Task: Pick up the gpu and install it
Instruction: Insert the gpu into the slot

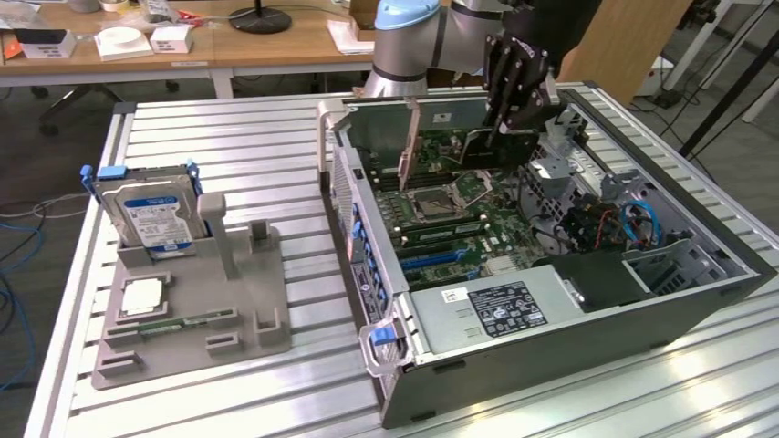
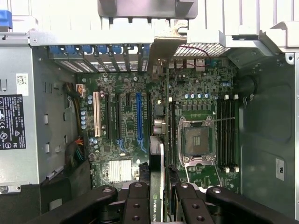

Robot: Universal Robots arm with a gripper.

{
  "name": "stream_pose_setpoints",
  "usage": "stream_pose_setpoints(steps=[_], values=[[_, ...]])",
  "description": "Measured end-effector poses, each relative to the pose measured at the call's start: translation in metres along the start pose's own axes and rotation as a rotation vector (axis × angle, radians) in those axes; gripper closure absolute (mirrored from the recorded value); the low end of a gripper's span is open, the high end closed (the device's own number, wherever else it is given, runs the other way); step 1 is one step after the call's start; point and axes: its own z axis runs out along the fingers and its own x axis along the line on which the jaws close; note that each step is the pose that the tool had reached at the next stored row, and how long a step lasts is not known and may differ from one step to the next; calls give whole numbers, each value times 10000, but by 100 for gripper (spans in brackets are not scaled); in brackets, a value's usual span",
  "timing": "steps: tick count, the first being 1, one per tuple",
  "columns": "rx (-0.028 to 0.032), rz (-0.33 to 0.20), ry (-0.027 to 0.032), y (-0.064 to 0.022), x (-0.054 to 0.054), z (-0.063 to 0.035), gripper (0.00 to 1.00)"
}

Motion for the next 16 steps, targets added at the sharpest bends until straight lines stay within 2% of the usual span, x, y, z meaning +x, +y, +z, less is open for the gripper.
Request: stream_pose_setpoints(steps=[16], values=[[0, 0, -3, -1, 3, 46, 74]])
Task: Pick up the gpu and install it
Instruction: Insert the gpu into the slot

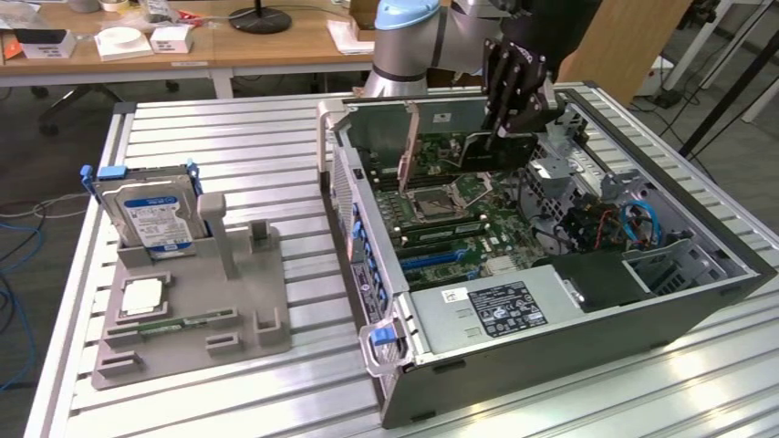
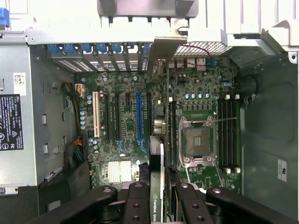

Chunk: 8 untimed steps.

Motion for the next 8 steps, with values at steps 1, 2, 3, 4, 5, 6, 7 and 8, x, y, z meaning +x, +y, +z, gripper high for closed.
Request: stream_pose_setpoints(steps=[1, 2, 3, 4, 5, 6, 7, 8], values=[[0, 0, 0, 0, 0, 1, 74], [2, 0, -2, 0, 0, 3, 74], [6, -1, -7, -1, 0, 7, 74], [12, -3, -9, -1, 1, 11, 74], [17, -4, -8, -1, 1, 15, 74], [23, -5, -9, -1, 1, 21, 74], [28, -4, -9, -1, 2, 26, 74], [33, -5, -9, -1, 2, 31, 74]])
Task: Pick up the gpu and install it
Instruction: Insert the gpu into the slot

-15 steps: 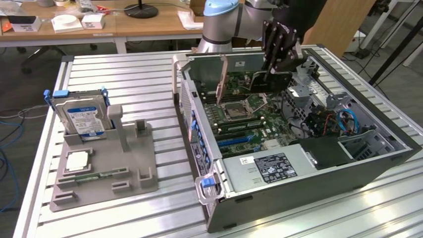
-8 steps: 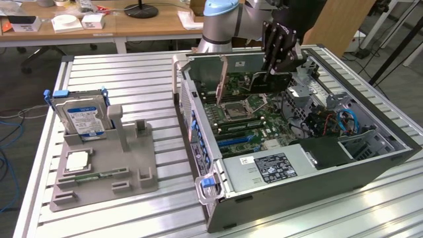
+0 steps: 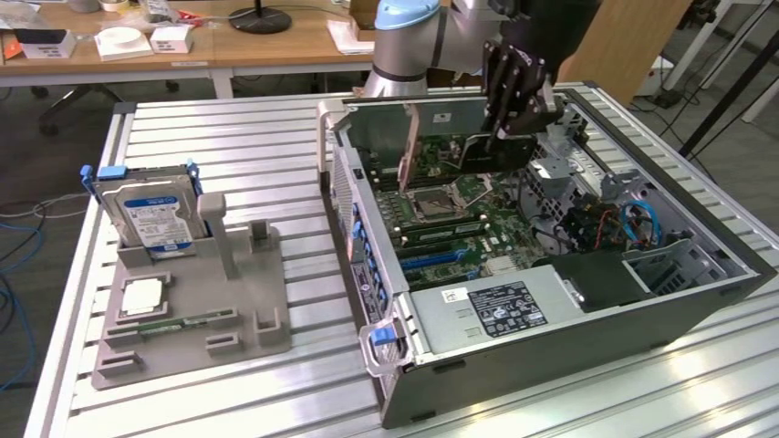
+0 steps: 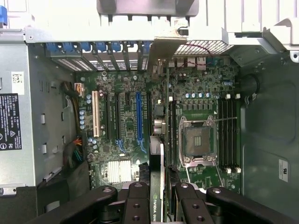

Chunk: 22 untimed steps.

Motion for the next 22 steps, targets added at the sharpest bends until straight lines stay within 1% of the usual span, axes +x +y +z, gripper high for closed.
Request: stream_pose_setpoints(steps=[16, 22], values=[[73, -13, -5, -2, 4, 76, 74], [75, -13, -5, -3, 6, 101, 74]])
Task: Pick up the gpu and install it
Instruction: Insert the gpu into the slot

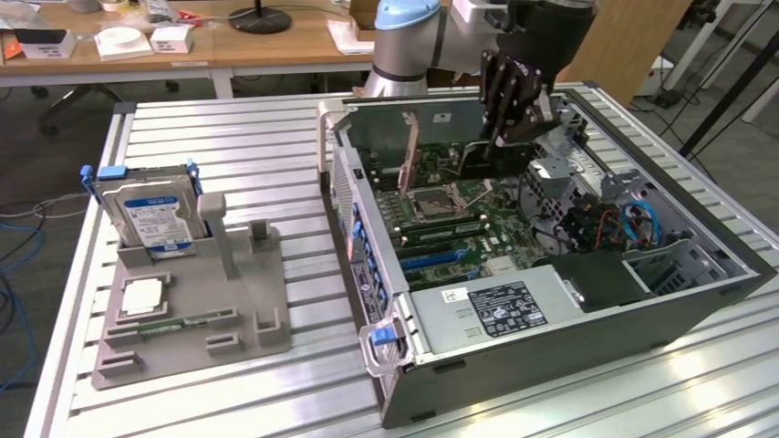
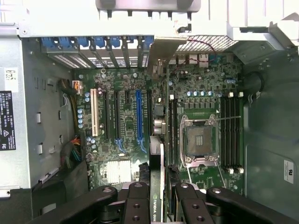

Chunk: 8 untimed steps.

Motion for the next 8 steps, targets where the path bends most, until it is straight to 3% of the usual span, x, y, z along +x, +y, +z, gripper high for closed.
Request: stream_pose_setpoints(steps=[8], values=[[1, -1, 1, 2, 6, 26, 74]])
